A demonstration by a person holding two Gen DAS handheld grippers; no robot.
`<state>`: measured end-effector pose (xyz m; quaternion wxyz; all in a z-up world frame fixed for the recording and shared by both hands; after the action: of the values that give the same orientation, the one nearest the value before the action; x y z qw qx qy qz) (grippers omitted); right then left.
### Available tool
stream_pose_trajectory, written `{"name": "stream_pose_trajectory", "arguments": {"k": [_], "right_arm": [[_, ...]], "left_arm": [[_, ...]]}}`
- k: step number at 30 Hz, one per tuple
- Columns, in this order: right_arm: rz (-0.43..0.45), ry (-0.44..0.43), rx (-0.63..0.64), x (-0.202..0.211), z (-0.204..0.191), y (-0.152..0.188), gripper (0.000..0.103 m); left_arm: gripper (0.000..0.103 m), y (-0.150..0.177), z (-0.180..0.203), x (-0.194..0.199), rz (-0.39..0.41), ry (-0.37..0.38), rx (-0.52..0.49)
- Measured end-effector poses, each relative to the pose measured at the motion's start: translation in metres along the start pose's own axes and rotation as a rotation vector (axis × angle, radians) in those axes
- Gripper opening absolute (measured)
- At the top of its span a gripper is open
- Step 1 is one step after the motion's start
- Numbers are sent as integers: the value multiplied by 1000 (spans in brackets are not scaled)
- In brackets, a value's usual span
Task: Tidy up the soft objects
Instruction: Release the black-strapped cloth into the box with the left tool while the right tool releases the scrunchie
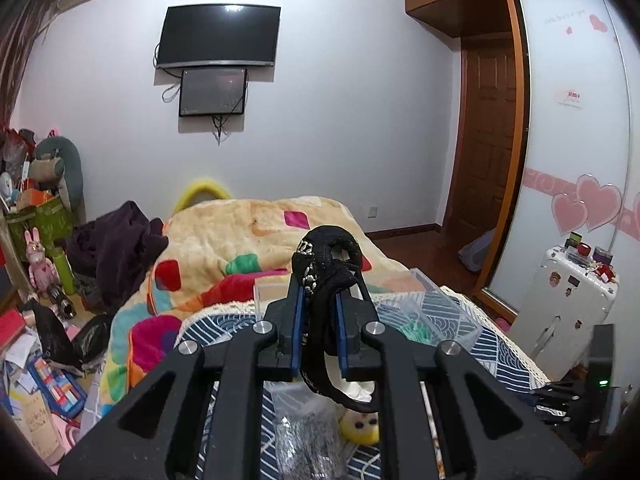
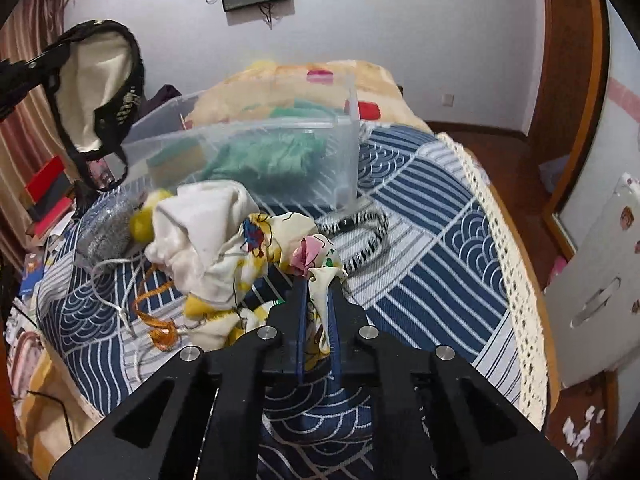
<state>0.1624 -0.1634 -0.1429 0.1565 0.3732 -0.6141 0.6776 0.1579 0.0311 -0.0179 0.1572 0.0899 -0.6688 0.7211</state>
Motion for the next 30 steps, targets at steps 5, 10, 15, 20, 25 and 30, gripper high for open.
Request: {"name": "stream_pose_trajectory", "arguments": {"k": [5, 10, 15, 20, 25, 30], "right_arm": [[82, -3, -2, 22, 1, -28, 8], [185, -3, -31, 35, 6, -69, 8], [246, 7, -44, 30, 2, -106, 8], [259, 37, -26, 16, -10, -124, 8], [216, 47, -7, -8, -17, -125, 8], [144, 36, 19, -30, -24, -120, 8]], "left_arm": [[13, -13, 3, -10, 11, -12, -18], [13, -18, 6, -29, 10, -38, -27], [13, -14, 5, -51, -13, -64, -19], [13, 1, -1, -72, -65, -68, 5], [13, 22, -4, -92, -135, -54, 25], [13, 42, -2, -109, -224, -30, 10]]}}
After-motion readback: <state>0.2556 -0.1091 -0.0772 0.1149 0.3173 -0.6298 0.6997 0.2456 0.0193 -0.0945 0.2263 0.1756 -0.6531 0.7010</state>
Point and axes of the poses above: each gripper's, at about its wrist camera, not at the fingertips, and x roughly against the way its jaws point, z to its right, y to its underside, the point moved 6 cm from there along -x, roughly the way its jaws point, and after that the axes turned 4 degrees about y, right-handed, at the moved point
